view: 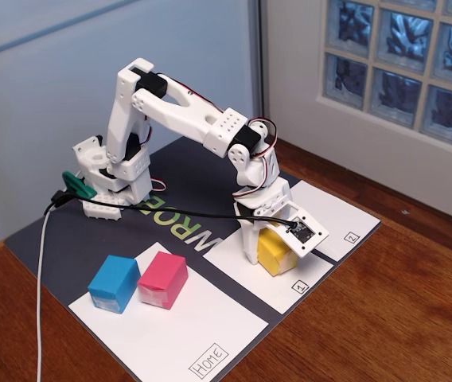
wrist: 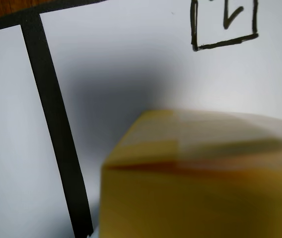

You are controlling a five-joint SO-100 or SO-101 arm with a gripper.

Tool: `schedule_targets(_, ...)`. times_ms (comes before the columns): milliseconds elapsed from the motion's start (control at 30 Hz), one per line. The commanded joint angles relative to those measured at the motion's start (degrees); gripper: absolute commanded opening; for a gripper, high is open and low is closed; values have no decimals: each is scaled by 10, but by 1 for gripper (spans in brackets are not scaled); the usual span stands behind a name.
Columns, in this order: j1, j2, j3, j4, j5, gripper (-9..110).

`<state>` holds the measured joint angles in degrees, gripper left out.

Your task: Move box yellow to home

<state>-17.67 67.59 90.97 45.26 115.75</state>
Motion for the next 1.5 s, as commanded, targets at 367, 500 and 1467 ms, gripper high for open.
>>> schedule_targets(367,4,25,-6,-23,-20,-1)
schedule_targets(500,-4,59,-15,-18,-50,-1)
schedule_targets(1467,153,249,-24,25,-32,-1)
